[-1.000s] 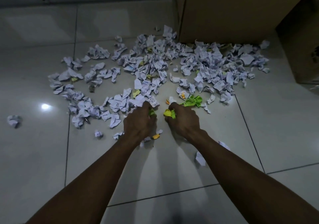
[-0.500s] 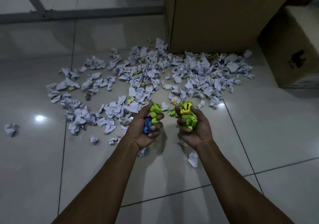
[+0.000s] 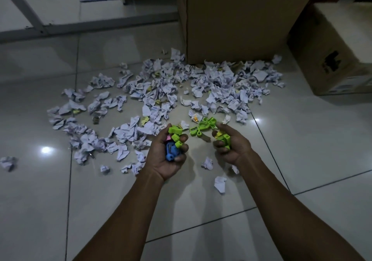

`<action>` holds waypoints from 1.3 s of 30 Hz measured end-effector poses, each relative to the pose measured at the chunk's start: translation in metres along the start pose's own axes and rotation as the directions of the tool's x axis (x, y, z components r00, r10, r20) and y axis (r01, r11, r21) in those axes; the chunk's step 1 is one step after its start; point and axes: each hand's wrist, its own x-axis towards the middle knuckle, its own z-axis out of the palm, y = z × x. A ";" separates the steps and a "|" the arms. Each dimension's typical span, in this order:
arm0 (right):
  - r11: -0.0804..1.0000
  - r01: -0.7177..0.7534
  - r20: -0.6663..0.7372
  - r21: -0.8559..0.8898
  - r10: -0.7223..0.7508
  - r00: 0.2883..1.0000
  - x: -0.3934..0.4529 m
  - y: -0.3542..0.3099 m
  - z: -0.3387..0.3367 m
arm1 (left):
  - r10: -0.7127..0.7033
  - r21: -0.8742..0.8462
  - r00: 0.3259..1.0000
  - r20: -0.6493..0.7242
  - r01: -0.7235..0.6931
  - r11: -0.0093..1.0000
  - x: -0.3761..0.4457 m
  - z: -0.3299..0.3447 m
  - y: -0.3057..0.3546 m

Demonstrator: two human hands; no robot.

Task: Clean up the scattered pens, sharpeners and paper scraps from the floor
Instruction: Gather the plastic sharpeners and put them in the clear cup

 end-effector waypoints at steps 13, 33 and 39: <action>-0.128 0.151 0.194 -0.980 -0.471 0.861 0.022 0.004 0.032 | 0.058 -0.269 0.997 0.044 -0.044 0.962 -0.002 -0.023 0.003; -0.106 0.591 0.596 -0.799 -0.264 0.758 -0.041 -0.001 0.084 | 0.028 -0.288 0.992 -0.127 -0.064 0.956 0.021 -0.026 0.002; -0.353 0.549 0.642 -0.758 -0.255 0.723 -0.047 0.014 0.078 | 0.019 -0.280 0.996 -0.092 -0.044 0.959 0.029 -0.019 -0.007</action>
